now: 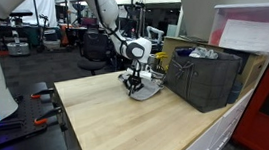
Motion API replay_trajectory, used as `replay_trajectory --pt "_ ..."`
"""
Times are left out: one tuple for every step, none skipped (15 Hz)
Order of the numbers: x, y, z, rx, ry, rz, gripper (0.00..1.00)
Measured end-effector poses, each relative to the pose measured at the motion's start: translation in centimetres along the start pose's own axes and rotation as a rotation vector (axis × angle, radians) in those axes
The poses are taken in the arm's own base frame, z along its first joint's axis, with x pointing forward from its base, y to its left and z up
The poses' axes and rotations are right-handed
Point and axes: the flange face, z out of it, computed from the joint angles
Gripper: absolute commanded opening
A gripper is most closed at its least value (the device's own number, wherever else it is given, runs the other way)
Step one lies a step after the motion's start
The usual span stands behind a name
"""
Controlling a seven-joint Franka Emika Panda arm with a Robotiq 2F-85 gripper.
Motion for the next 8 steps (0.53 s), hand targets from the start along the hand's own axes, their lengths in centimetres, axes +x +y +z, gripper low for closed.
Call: replay_trajectory --pt "-0.4 0.2 -0.2 -0.003 -0.003 0.0 0.0" --pt "-1.0 0.4 -0.4 -0.007 -0.007 -0.004 0.01" --pt "-1.6 0.5 -0.6 -0.012 -0.013 -0.006 0.01" --pt "-2.3 0.6 -0.9 -0.016 -0.023 -0.012 0.01" --pt "-3.2 0.7 -1.1 -0.021 -0.036 -0.018 0.01" --pt "-4.0 0.7 -1.2 -0.026 -0.053 -0.029 0.01" --pt "-4.9 0.6 -1.3 -0.03 -0.074 -0.038 0.01" --pt "-5.8 0.4 -1.3 -0.032 -0.096 -0.045 0.01"
